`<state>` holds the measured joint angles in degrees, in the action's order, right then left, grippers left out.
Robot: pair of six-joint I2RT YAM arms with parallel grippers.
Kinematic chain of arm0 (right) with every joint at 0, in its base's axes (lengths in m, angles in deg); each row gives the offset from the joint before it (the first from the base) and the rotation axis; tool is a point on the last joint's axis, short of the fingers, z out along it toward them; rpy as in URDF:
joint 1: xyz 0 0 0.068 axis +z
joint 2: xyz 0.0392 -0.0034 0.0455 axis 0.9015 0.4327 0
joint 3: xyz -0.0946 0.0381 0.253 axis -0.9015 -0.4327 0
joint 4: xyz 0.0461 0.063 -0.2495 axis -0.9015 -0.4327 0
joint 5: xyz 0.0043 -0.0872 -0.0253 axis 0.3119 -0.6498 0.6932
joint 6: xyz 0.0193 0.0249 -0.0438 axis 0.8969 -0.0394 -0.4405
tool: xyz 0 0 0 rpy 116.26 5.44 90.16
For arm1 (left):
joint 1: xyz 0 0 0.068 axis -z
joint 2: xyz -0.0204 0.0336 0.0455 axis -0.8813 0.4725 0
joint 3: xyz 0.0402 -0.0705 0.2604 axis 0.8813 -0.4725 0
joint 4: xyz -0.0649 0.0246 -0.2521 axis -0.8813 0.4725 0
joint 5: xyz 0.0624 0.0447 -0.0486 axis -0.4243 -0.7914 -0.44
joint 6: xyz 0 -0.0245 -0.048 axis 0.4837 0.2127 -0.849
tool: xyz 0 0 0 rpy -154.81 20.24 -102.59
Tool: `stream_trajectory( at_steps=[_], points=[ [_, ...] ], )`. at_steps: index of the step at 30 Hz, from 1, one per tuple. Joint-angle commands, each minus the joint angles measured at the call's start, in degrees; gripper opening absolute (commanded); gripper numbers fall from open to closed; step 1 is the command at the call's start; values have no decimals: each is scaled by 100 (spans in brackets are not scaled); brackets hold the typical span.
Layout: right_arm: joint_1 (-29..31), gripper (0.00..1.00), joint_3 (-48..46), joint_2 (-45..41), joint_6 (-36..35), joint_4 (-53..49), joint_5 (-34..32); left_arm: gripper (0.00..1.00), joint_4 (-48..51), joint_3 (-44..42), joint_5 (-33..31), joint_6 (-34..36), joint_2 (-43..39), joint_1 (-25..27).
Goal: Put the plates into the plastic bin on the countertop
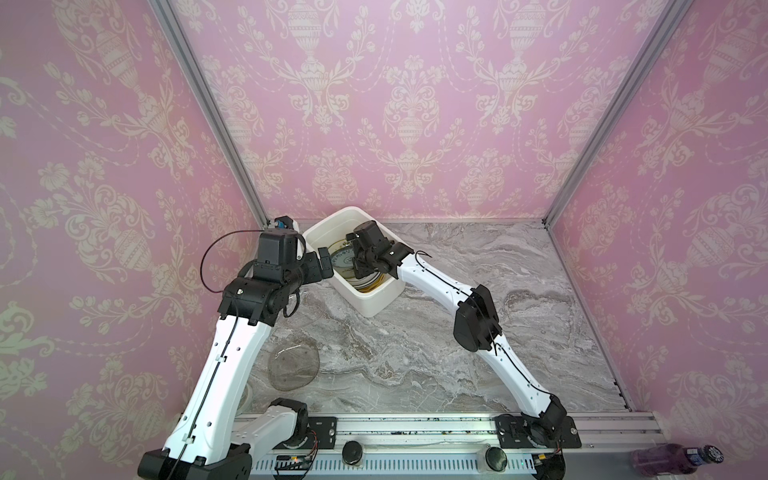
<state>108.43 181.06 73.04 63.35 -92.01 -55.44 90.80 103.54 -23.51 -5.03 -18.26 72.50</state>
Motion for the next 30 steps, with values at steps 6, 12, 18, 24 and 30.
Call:
stream_trajectory(
  at_steps=[6,12,18,24,30],
  points=[
    [-66,100,16,-589,-219,-215,-350,99,283,289,-263,117,-264,38],
    [-83,100,-167,-586,-216,-160,-265,99,357,296,-310,86,-370,38],
    [-113,100,-265,-559,-271,-67,-255,99,425,394,-366,124,-369,42],
    [-137,100,-262,-455,-262,-82,-179,99,403,412,-370,129,-308,38],
    [-136,100,-121,-215,-208,-170,-104,99,410,363,-375,164,-287,38]
  ],
)
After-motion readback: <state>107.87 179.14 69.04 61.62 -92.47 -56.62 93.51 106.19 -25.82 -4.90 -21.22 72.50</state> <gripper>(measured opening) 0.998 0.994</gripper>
